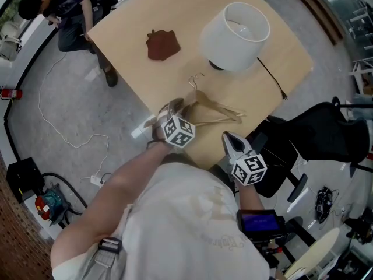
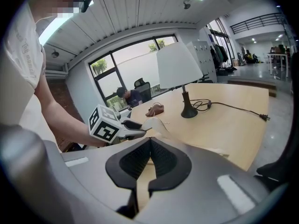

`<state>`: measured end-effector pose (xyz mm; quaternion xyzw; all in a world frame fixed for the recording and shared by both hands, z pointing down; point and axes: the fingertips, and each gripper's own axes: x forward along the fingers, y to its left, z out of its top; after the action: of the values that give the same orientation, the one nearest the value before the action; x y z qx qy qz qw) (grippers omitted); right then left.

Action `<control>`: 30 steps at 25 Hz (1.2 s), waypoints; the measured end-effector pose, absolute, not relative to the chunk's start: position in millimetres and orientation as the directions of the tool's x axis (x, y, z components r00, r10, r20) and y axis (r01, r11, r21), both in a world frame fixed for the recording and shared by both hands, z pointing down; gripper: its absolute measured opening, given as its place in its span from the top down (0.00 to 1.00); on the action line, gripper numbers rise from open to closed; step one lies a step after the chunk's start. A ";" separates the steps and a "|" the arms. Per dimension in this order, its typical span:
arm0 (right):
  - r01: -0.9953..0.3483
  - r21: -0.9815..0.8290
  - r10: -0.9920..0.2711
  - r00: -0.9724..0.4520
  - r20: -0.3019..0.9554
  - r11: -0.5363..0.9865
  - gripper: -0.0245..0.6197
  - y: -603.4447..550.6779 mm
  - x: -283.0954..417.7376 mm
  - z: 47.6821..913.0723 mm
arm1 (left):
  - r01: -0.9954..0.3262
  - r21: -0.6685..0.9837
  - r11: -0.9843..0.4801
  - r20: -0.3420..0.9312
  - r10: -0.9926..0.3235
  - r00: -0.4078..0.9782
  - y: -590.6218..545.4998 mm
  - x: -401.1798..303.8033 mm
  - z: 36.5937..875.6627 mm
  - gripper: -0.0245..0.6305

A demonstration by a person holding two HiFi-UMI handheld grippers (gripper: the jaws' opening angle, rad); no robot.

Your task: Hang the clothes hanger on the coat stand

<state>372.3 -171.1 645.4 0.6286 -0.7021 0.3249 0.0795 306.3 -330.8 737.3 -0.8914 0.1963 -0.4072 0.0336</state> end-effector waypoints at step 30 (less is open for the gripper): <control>-0.921 -0.305 -0.825 -0.361 0.436 0.242 0.94 -185.3 349.0 615.0 | -0.444 -0.435 -0.783 0.377 -0.607 0.700 -312.8 255.5 601.2 0.77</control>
<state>349.0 -185.3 615.0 0.5577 -0.7826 0.2607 0.0926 255.5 -312.8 601.2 -0.9083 0.2892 -0.2579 0.1575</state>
